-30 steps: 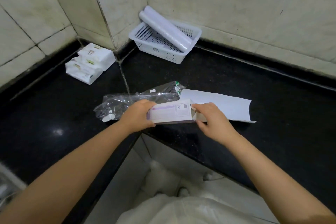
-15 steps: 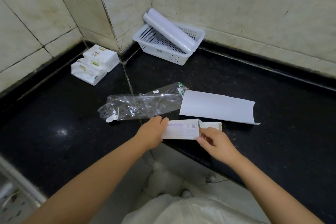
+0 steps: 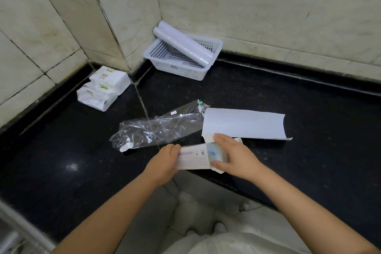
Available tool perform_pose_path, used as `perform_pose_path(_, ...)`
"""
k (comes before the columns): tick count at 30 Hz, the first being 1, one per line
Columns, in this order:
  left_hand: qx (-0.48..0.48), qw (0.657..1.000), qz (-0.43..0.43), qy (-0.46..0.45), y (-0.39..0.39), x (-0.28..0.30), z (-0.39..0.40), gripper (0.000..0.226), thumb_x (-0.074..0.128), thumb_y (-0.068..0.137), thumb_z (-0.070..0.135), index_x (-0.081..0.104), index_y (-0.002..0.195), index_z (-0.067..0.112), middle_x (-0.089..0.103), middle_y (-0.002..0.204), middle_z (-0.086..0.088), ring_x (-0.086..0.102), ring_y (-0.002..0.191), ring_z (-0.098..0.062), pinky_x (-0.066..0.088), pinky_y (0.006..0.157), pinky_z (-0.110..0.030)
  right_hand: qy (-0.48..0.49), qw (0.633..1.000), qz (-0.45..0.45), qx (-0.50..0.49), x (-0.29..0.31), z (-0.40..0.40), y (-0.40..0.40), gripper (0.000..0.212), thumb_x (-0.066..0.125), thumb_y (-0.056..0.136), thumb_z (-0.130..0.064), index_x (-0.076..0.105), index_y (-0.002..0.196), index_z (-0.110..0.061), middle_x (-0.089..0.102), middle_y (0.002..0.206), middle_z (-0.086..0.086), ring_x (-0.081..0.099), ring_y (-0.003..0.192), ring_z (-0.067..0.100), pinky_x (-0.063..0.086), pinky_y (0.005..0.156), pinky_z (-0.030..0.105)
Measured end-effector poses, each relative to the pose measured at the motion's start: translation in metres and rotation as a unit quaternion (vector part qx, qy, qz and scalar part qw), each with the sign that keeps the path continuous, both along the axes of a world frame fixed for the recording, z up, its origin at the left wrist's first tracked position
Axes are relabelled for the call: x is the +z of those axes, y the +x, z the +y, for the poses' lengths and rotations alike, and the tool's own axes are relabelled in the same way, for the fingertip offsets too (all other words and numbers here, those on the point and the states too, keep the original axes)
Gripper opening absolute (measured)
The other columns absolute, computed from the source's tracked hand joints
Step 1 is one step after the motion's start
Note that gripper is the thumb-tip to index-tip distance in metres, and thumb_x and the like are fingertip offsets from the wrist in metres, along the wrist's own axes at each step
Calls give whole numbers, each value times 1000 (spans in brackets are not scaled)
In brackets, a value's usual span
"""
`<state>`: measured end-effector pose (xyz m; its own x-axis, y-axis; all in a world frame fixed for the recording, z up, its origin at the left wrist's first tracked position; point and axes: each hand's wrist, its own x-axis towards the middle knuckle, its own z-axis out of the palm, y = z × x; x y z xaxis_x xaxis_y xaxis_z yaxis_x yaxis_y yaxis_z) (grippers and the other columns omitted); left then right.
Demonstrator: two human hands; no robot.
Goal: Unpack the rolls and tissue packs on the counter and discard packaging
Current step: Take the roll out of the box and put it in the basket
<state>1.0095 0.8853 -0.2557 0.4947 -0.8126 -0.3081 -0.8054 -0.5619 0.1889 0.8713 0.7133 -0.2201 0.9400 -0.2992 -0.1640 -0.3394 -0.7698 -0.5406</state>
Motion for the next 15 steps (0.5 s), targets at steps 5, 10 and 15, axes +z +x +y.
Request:
perform_pose_path(5,4,1000,7,7,2,3,-4,63,58,87,21,25,140,11,36,140,-5,38,125,-19,40,101,-28,23,996,-31,-75,0,1,-1,57,71,73,-36,55,124,-16,39,139,-2,51,114,16,44,93,29)
perform_pose_path(10,-2,1000,14,11,4,5,-5,66,59,87,20,23,142,11,34,141,-5,36,128,-19,38,104,-28,29,997,24,-72,1,0,6,60,71,71,-40,55,124,-21,32,133,2,48,113,17,45,94,30)
perform_pose_path(15,-13,1000,15,23,5,6,-6,67,59,86,20,23,143,11,35,140,-5,37,127,-19,38,104,-28,76,994,70,-27,1,0,13,43,73,67,-34,64,107,-21,31,120,-1,40,118,14,44,92,26)
